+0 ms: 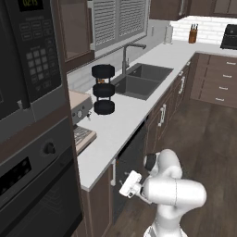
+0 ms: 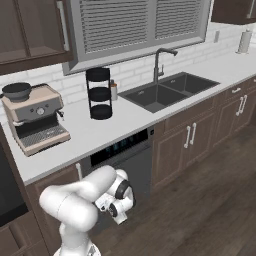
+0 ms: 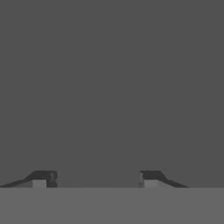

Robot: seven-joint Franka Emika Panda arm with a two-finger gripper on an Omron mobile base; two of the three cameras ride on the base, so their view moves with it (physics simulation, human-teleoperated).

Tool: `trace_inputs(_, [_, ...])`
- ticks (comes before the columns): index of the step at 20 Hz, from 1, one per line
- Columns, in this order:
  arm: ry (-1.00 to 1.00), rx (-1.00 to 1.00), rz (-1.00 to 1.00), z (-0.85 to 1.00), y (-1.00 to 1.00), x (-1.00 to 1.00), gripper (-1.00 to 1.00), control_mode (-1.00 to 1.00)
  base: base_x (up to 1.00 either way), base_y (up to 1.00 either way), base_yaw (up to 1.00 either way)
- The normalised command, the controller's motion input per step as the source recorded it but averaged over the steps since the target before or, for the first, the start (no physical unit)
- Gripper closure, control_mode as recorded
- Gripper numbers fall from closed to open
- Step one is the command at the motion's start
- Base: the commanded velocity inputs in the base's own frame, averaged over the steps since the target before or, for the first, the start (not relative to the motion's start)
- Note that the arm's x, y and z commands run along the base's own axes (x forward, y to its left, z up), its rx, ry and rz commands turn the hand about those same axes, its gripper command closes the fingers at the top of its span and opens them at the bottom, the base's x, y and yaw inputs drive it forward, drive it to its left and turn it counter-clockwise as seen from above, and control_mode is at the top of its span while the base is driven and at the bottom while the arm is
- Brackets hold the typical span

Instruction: Pick up the cup and bowl from the counter, place them in the dishwasher, and close the dishwasher door.

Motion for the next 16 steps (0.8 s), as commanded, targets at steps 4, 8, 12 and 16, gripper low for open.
trace_inputs(4, [0.09,0.01,-0.02,0.00,1.00,1.00,-1.00,-1.00,0.00,0.00,0.00])
trace_inputs(8, [0.18,0.00,-0.03,-0.03,0.99,1.00,-1.00,-1.00,0.00,0.00,0.00])
trace_inputs(12, [0.14,0.00,-0.04,0.00,0.61,0.96,-1.00,-1.00,0.00,0.00,0.00])
trace_inputs(16, [0.12,0.02,-0.02,0.00,0.14,0.44,-1.00,-1.00,0.00,0.00,0.00])
